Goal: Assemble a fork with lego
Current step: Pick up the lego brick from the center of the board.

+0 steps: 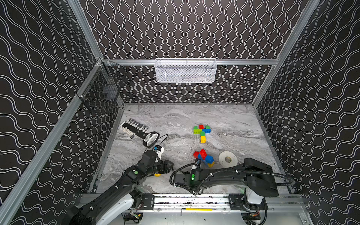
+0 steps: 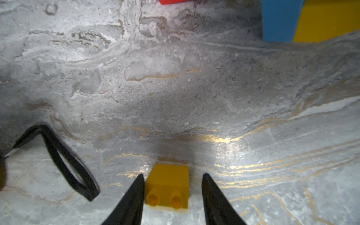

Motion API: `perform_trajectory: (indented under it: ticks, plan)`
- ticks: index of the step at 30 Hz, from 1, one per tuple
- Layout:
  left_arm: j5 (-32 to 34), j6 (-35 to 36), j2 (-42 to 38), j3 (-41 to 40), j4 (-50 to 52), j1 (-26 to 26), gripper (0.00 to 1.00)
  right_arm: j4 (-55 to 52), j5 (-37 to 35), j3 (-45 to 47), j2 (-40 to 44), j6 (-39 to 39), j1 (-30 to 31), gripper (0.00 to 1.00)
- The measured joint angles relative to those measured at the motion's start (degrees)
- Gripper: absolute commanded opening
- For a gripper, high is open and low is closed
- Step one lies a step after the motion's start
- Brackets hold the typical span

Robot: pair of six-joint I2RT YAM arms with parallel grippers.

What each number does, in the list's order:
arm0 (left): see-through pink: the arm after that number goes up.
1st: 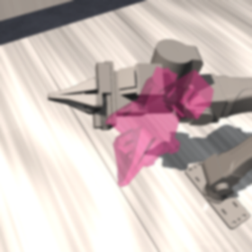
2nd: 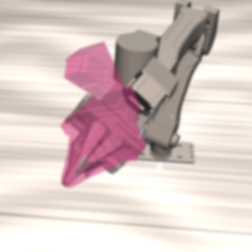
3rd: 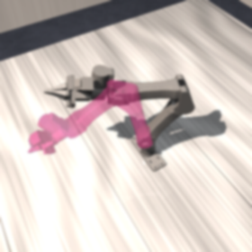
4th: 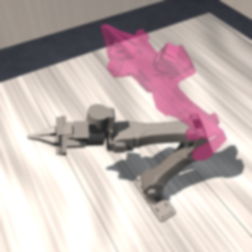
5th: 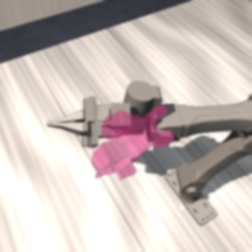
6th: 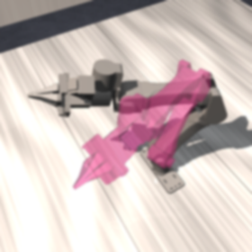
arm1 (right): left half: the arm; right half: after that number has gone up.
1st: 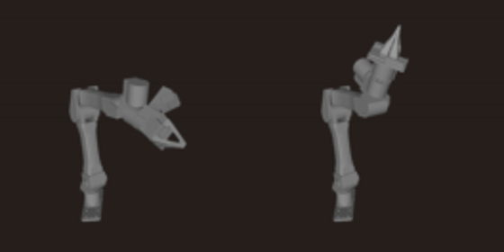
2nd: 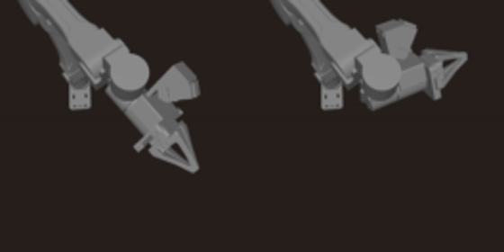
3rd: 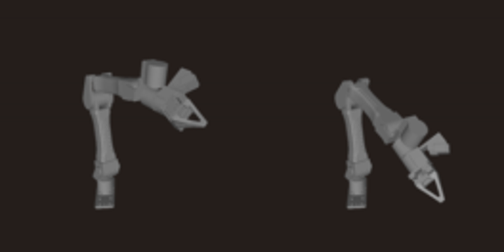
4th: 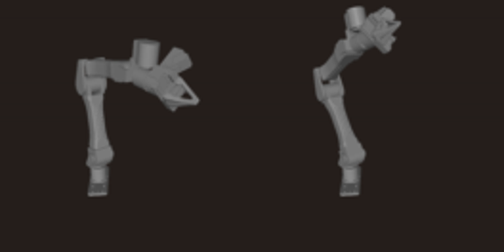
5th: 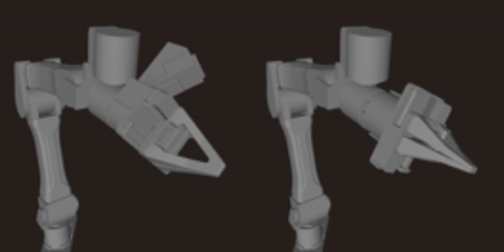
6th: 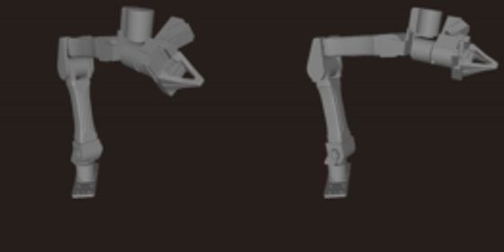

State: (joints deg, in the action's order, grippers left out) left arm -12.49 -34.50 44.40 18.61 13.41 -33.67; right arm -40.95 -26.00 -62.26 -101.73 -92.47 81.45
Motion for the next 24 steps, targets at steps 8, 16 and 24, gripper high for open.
perform_trajectory:
  ticks: [8, 16, 24]
  plan:
    - [-0.02, 0.0, 1.16, 0.0, -0.15, 0.02, 0.72, -0.33, 0.81, -2.08, -2.32, 1.99, -0.24, 0.41]
    - [-0.24, 0.02, 1.7, -0.22, -0.5, 0.02, 0.72, -1.07, 1.38, -2.21, -3.19, 2.78, -0.52, 0.36]
    - [-0.2, 0.17, 1.84, 0.15, -0.44, 0.02, 0.71, -1.11, 1.18, -1.9, -1.77, 3.54, -0.72, 0.25]
